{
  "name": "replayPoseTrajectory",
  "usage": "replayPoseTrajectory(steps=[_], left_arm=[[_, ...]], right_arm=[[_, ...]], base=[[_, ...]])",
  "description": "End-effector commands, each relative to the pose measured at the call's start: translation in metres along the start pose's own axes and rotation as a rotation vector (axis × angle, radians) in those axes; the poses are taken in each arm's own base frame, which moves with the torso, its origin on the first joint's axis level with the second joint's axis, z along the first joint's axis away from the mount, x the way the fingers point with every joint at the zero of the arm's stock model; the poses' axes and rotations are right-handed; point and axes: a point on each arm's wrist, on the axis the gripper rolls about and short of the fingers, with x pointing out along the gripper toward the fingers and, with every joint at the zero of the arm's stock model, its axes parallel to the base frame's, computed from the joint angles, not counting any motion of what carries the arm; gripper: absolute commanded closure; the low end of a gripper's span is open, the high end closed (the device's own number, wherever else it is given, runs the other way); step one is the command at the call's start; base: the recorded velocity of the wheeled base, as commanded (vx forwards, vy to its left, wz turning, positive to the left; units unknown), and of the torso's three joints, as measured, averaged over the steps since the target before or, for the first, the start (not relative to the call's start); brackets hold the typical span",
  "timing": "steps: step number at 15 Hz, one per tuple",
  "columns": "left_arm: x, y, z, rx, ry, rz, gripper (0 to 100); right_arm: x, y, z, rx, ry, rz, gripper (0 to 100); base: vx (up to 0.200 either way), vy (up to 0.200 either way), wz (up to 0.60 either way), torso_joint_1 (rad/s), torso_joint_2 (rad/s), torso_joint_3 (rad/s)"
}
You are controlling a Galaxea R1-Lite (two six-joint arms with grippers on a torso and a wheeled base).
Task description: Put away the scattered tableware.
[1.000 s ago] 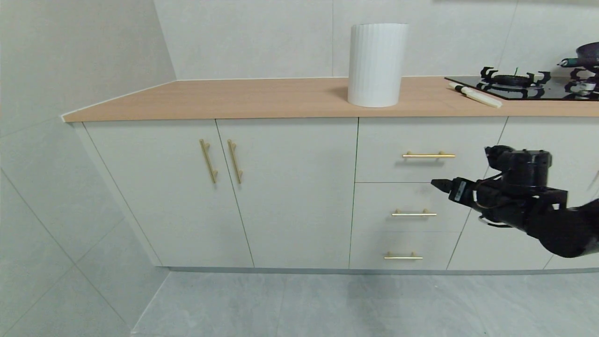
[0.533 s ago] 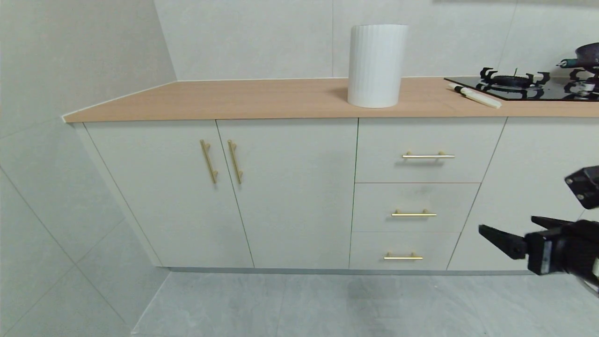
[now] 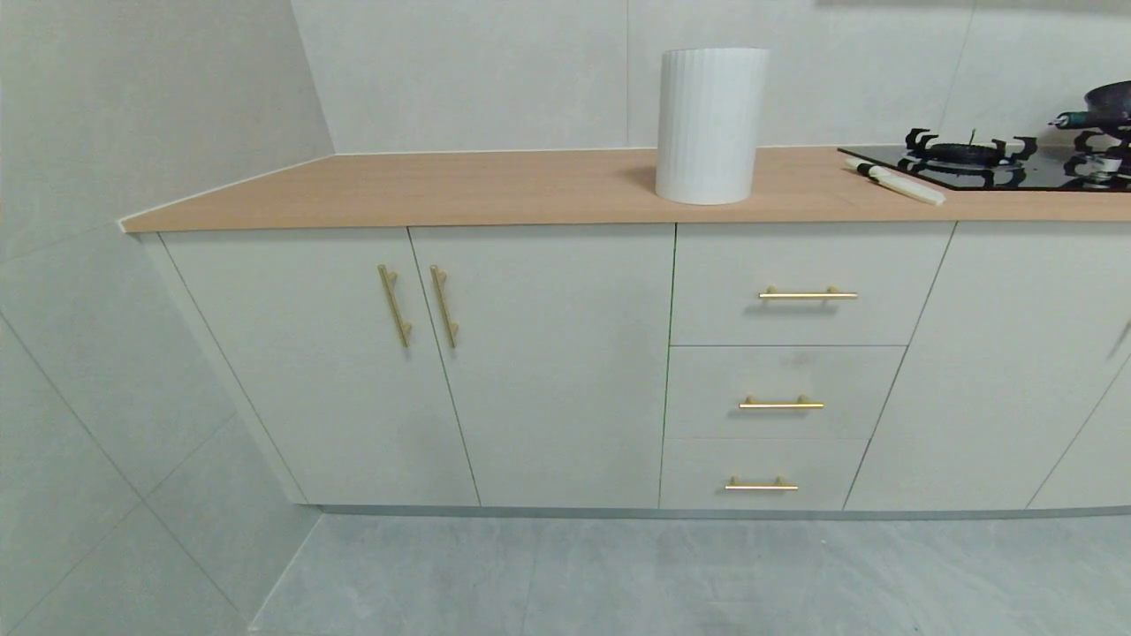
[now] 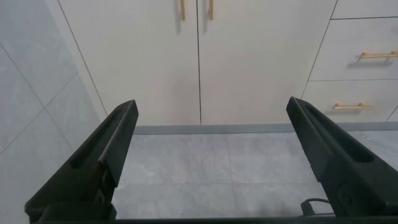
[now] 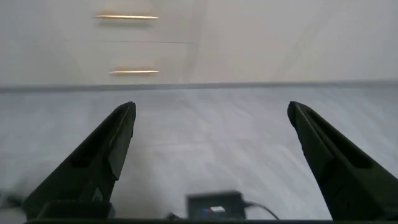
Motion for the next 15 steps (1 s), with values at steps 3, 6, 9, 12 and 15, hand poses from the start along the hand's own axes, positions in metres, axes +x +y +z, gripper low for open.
replayPoseTrajectory(steps=[3,6,9,12,15], left_arm=[[0.0,0.0,0.0,0.0,0.0,0.001,0],[0.0,0.0,0.0,0.0,0.0,0.001,0],[0.0,0.0,0.0,0.0,0.002,0.001,0],[0.0,0.0,0.0,0.0,0.0,0.001,0],[0.0,0.0,0.0,0.0,0.002,0.001,0]], right_arm=[[-0.06,-0.024,-0.053,0.096,-0.156,-0.279,0],[-0.064,-0.021,-0.074,0.113,-0.175,-0.299,0],[-0.047,-0.011,-0.08,0.157,-0.263,-0.078,0],[-0.03,0.001,-0.087,0.153,-0.436,0.172,0],[-0.026,0.003,-0.096,0.139,-0.344,0.218,0]], base=[[0.0,0.0,0.0,0.0,0.0,0.0],[0.0,0.0,0.0,0.0,0.0,0.0],[0.0,0.0,0.0,0.0,0.0,0.0],[0.0,0.0,0.0,0.0,0.0,0.0],[0.0,0.0,0.0,0.0,0.0,0.0]])
